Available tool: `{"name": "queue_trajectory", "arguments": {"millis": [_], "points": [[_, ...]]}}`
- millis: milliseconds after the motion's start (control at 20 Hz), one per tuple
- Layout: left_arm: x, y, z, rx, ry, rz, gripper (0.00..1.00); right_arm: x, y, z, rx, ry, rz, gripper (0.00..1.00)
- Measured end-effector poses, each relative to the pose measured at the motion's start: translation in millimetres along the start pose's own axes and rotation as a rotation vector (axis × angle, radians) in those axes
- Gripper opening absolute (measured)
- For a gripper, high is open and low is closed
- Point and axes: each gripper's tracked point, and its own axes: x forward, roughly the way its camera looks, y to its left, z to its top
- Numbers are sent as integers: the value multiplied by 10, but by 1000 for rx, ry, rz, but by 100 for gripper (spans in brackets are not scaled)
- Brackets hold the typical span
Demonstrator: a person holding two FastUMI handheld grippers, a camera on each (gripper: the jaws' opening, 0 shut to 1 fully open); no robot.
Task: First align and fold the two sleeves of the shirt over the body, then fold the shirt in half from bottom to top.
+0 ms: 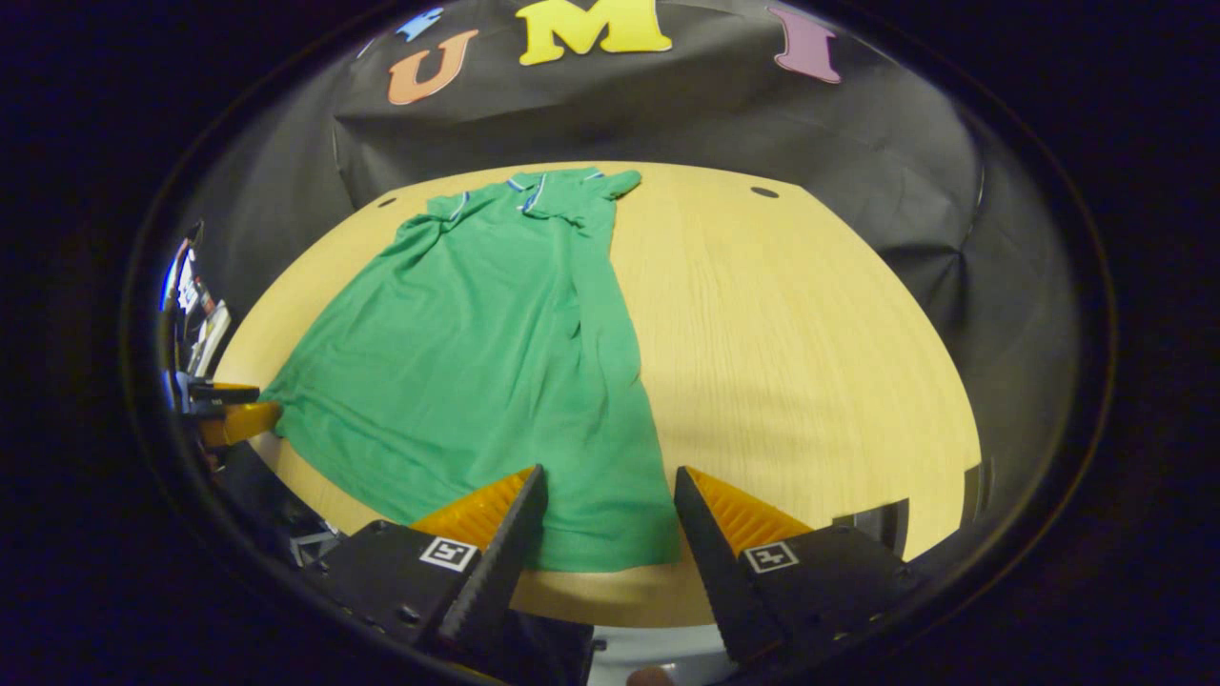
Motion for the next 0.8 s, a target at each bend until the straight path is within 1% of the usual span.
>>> {"name": "queue_trajectory", "arguments": {"millis": [100, 150, 200, 250, 300, 350, 400, 500, 650, 800], "points": [[1, -36, -18, -21, 1, 12, 86, -5, 102, -22, -15, 10, 17, 57], [-20, -62, -9, -27, 1, 11, 67, -10, 156, -22, -13, 8, 31, 41], [-14, -99, 0, -18, 5, 5, 54, -6, 204, -42, -13, 20, 38, 25], [-20, -121, 10, -17, 7, -2, 39, -8, 201, -22, -5, 21, 35, 11], [5, -132, 24, -20, 10, -3, 29, -11, 198, -25, 8, 35, 47, 4], [5, -127, 42, -17, 7, -7, 11, -2, 193, -10, 32, 48, 58, 4], [0, -129, 47, -13, 6, -12, 10, -25, 220, 15, 55, 65, 84, 0], [-30, -132, 116, -32, -11, -33, 7, -26, 228, 24, 56, 78, 94, 0], [-90, -127, 244, -27, -41, -54, 7, -71, 308, 143, 40, 53, 110, 0], [-163, -105, 386, 4, -68, -74, 6, -160, 368, 276, 26, 33, 127, 0]]}}
